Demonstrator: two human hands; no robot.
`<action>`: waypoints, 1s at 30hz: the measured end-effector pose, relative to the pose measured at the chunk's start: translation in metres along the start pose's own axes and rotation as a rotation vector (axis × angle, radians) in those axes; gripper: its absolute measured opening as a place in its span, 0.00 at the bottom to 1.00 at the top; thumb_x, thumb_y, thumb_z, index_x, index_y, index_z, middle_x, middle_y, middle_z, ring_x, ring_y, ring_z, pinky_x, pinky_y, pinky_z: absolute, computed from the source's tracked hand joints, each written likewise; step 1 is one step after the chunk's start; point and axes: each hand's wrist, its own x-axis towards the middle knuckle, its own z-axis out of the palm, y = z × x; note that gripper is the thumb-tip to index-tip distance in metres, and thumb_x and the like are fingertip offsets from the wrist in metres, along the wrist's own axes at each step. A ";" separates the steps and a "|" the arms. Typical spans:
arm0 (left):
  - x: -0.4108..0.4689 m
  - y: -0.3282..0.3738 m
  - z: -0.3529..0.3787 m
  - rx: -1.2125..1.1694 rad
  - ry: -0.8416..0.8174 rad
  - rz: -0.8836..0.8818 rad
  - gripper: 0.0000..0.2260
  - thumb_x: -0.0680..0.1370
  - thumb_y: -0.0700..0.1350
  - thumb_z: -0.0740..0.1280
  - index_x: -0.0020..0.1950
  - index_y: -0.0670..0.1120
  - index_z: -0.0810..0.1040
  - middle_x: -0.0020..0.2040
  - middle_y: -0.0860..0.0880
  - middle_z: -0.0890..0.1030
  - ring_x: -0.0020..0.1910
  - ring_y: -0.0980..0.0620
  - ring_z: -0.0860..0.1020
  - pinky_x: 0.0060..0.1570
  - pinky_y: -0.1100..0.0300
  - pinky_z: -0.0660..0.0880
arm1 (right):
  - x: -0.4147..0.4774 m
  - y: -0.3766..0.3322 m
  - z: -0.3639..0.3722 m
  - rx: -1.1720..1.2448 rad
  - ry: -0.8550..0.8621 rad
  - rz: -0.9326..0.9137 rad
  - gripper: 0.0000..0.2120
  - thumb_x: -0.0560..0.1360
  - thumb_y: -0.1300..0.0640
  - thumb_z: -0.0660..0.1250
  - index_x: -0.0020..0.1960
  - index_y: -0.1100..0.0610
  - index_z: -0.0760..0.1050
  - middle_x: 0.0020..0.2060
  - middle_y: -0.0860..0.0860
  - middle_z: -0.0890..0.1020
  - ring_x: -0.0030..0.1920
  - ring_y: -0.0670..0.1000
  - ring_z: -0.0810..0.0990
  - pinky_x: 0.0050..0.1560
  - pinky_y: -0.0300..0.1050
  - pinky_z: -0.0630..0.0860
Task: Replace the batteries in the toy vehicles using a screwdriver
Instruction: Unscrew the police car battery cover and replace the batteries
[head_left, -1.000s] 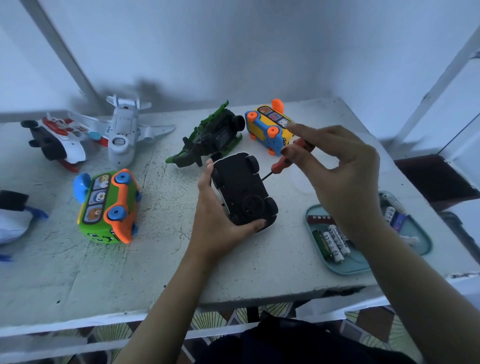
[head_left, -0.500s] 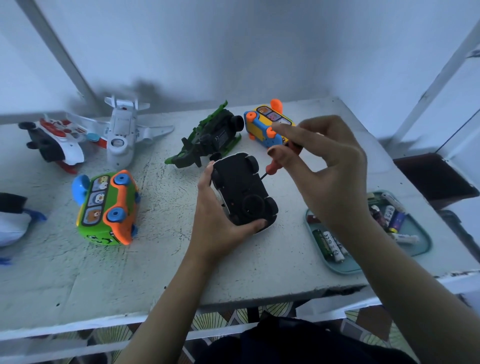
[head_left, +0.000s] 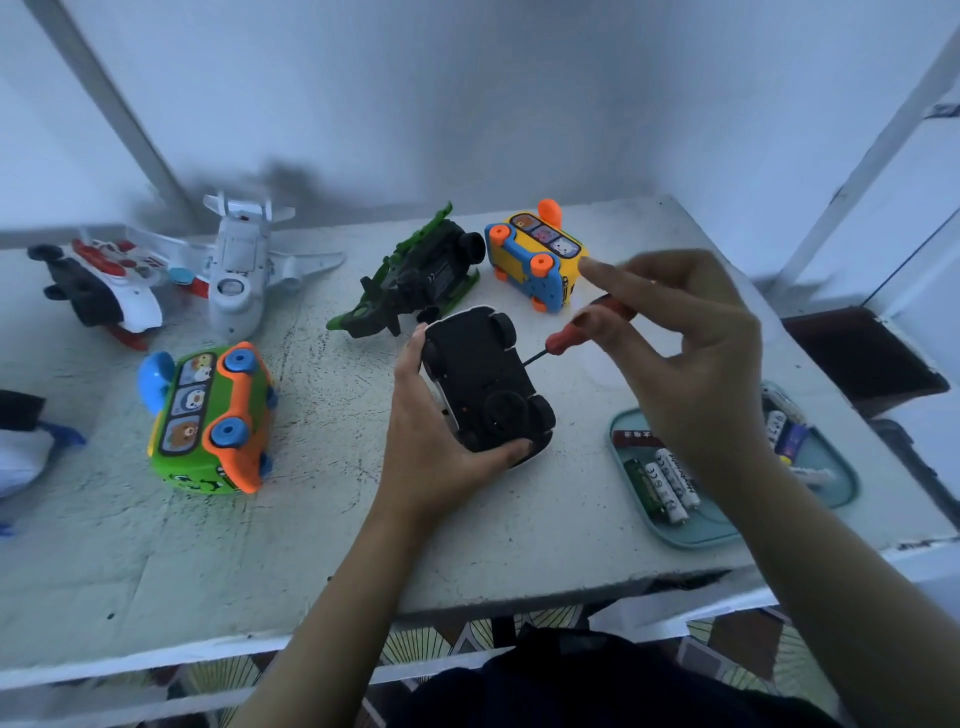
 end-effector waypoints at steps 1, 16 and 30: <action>0.000 0.000 0.000 0.003 0.001 0.001 0.56 0.57 0.56 0.79 0.76 0.43 0.53 0.72 0.47 0.63 0.73 0.56 0.63 0.61 0.77 0.62 | -0.001 0.000 0.000 0.008 0.028 -0.001 0.14 0.74 0.57 0.70 0.59 0.58 0.79 0.43 0.51 0.83 0.51 0.39 0.77 0.56 0.35 0.70; -0.001 0.002 0.001 -0.013 0.009 0.011 0.56 0.57 0.57 0.78 0.76 0.42 0.53 0.72 0.47 0.63 0.72 0.57 0.63 0.59 0.80 0.62 | -0.004 0.000 0.003 0.158 0.022 0.073 0.15 0.74 0.62 0.70 0.60 0.59 0.77 0.41 0.54 0.84 0.49 0.39 0.77 0.57 0.37 0.71; 0.000 -0.005 0.002 -0.008 0.019 0.008 0.56 0.57 0.55 0.81 0.76 0.47 0.53 0.73 0.49 0.62 0.73 0.52 0.65 0.63 0.63 0.71 | 0.008 -0.007 0.004 -0.025 -0.123 -0.092 0.14 0.74 0.60 0.71 0.60 0.59 0.80 0.44 0.54 0.79 0.45 0.47 0.80 0.56 0.42 0.75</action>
